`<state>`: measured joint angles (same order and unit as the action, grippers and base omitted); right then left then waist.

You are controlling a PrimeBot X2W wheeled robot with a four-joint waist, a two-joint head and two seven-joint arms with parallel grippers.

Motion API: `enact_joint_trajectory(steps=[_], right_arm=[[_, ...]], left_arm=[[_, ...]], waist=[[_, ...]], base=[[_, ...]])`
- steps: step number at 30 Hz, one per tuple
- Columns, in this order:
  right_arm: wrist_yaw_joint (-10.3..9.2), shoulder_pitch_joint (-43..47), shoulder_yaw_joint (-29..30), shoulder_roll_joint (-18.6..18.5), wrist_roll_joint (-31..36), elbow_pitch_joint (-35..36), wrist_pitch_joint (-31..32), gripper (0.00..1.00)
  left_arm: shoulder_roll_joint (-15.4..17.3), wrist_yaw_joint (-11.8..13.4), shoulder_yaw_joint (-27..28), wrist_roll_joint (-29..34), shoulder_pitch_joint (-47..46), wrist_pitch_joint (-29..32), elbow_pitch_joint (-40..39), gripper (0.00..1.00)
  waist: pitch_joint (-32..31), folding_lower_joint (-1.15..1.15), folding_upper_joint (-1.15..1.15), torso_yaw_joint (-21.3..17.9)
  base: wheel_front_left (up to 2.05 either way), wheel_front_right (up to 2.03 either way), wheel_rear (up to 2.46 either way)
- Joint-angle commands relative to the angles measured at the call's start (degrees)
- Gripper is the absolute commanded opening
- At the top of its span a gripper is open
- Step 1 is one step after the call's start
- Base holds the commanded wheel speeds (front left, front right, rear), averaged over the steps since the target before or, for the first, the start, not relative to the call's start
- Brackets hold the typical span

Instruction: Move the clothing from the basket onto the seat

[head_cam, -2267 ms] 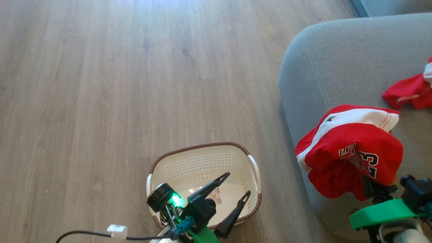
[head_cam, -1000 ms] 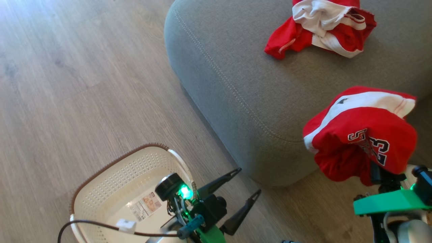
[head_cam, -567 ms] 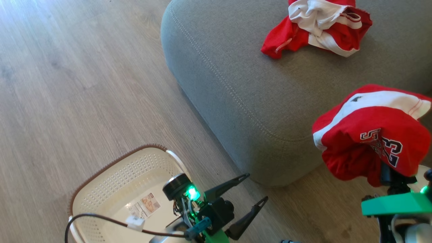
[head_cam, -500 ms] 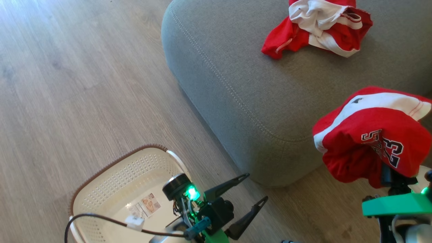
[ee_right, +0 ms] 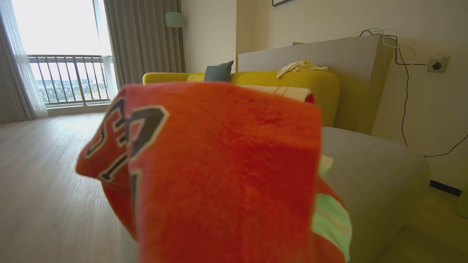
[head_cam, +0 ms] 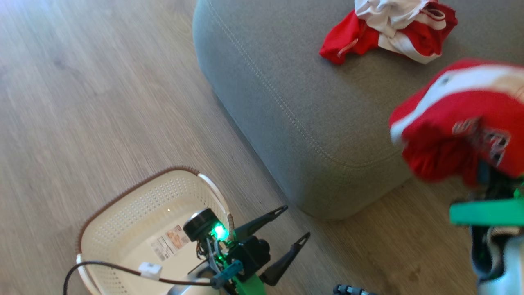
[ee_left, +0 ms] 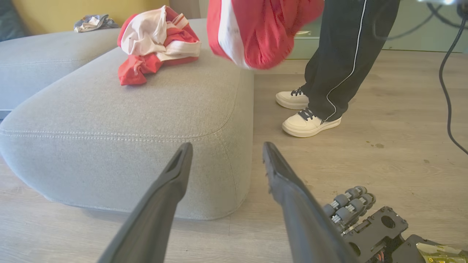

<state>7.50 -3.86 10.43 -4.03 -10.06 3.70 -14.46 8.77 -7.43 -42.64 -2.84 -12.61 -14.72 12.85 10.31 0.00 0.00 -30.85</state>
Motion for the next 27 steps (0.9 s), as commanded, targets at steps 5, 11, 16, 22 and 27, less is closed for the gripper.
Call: enact_joint_trajectory(steps=[5, 11, 16, 22, 27], right_arm=[[-0.01, -10.1, -1.5, -2.9, 0.7, 3.5, -0.5, 0.0], [-0.01, -20.9, -0.9, -4.1, -0.2, 3.7, -0.5, 0.0], [-0.01, -27.7, 0.2, -5.9, -0.4, 1.6, -0.5, 0.0], [-0.01, -36.9, 2.7, -9.6, -0.9, -3.8, -0.5, 0.0], [-0.01, -43.4, 5.5, -12.7, -0.8, -9.1, -0.5, 0.0]], left_arm=[[2.4, -0.1, 1.6, 0.8, -1.1, -0.3, -2.6, 1.0], [5.7, -0.1, 0.8, 1.1, -2.9, -0.3, -3.4, 1.0], [7.7, -0.1, -0.3, 0.9, -4.1, -0.3, -3.9, 1.0], [9.9, -0.1, -2.0, 1.2, -6.7, -0.3, -4.3, 1.0], [9.8, 0.0, -1.5, 1.0, -8.2, -0.3, -5.0, 1.0]], waist=[[4.5, 0.0, 0.0, -0.7], [9.8, 0.0, 0.0, -0.4], [13.2, 0.0, 0.0, 0.4], [17.7, 0.0, 0.0, 2.9], [20.6, 0.0, 0.0, 5.7]], base=[[0.0, 0.0, 0.0], [0.0, 0.0, 0.0], [0.0, 0.0, 0.0], [0.0, 0.0, 0.0], [0.0, 0.0, 0.0]])
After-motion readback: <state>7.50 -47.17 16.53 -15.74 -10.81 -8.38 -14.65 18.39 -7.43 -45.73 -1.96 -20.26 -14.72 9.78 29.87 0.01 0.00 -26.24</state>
